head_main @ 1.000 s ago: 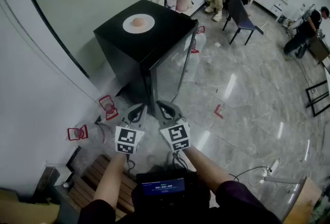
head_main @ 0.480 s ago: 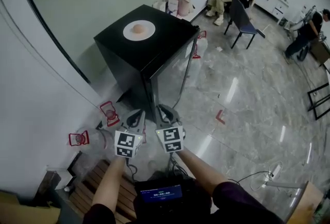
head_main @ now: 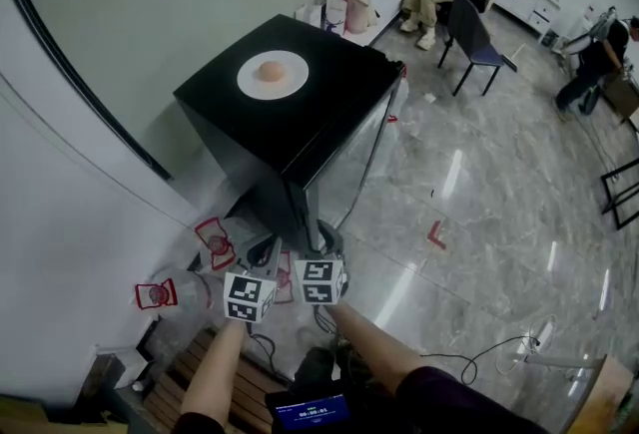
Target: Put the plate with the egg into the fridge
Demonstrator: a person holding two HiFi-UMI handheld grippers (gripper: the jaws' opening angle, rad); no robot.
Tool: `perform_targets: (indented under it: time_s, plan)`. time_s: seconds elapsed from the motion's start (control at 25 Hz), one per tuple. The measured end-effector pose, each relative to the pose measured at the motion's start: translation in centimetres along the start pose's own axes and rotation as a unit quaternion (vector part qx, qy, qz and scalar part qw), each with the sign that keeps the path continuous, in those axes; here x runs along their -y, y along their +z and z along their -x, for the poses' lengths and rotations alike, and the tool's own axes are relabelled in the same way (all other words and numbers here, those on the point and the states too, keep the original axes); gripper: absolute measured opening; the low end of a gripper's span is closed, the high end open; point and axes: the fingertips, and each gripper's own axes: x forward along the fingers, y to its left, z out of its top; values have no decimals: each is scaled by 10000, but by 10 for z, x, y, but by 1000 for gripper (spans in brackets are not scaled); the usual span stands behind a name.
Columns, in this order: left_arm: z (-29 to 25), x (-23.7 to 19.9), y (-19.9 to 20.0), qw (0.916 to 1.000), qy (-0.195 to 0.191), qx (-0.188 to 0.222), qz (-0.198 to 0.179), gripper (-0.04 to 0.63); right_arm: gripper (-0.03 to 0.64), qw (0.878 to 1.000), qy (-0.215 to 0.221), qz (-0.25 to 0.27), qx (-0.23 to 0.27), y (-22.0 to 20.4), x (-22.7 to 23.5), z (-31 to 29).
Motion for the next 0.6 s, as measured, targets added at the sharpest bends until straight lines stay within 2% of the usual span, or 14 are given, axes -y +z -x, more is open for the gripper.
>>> perform_targets:
  time_s: [0.36,0.6]
  plan:
    - [-11,-21,-19,9998,-138,-138,99,11,95,9982,-573,-84,145,-2,4,-22]
    - [-17,-26,-23,9996,-175,-158,169,11,97,9971,-738,-24,181,-2,5,-24]
